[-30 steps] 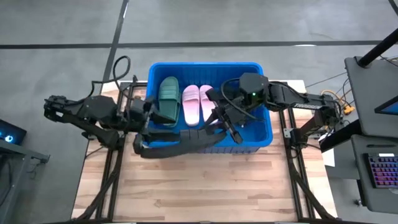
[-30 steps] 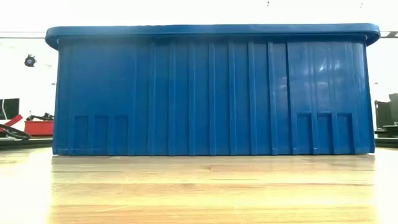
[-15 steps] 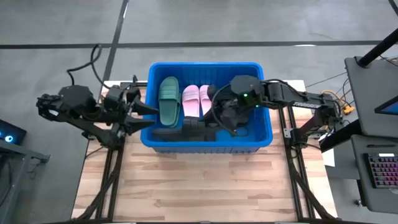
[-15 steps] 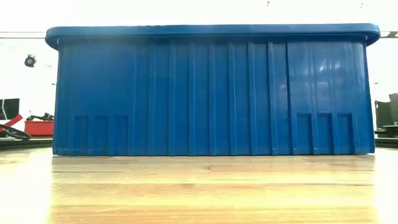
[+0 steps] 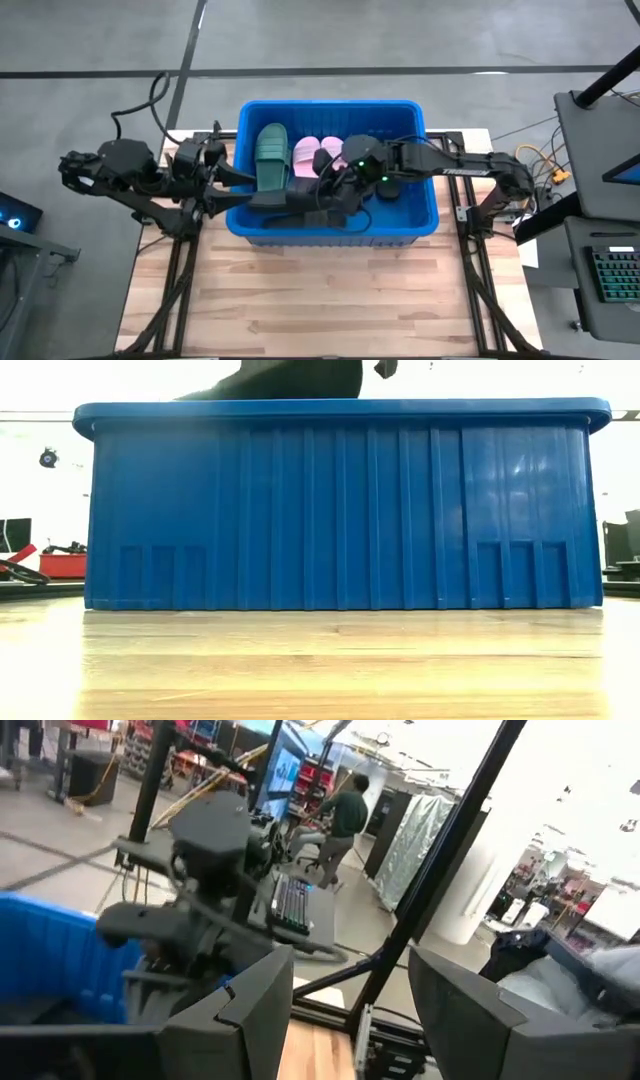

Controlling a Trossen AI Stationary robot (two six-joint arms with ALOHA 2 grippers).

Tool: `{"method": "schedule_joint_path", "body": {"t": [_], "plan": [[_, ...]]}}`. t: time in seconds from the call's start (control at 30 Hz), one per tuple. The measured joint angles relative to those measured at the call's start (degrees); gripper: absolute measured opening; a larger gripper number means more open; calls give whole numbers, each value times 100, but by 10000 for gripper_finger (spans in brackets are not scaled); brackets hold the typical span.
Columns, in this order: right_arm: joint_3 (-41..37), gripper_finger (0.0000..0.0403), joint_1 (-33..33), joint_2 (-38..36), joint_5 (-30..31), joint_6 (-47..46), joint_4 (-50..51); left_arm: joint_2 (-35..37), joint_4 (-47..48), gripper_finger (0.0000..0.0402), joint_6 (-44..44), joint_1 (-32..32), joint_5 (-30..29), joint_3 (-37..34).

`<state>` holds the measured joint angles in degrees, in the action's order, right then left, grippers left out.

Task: Pick and place slides into bin
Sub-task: Put the black slipper into the blue bin

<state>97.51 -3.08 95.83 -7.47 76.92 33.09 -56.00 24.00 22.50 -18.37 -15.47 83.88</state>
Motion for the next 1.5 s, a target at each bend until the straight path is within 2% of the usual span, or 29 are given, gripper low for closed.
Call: {"method": "schedule_joint_path", "body": {"t": [0.23,0.5,0.67,0.73,0.87,1.23,1.5], "plan": [[-1303,8,-130,50,14,600,-2027,-10,301,185,547,0,-301,-18],[-2316,8,-148,44,164,1350,-2284,78,281,185,579,0,-539,-26],[-2627,8,-176,22,139,1525,-2635,71,292,185,573,0,-781,-40],[-2714,8,-176,23,62,1626,-2783,64,307,185,571,0,-890,-55],[-2739,8,-168,14,-472,1614,-2916,19,308,185,575,0,-954,-61],[-2798,10,-116,334,-743,1510,-3071,-122,374,185,568,0,-1197,-66],[-2706,58,-89,356,-754,732,-3009,-124,403,185,565,0,-1190,-68]]}}
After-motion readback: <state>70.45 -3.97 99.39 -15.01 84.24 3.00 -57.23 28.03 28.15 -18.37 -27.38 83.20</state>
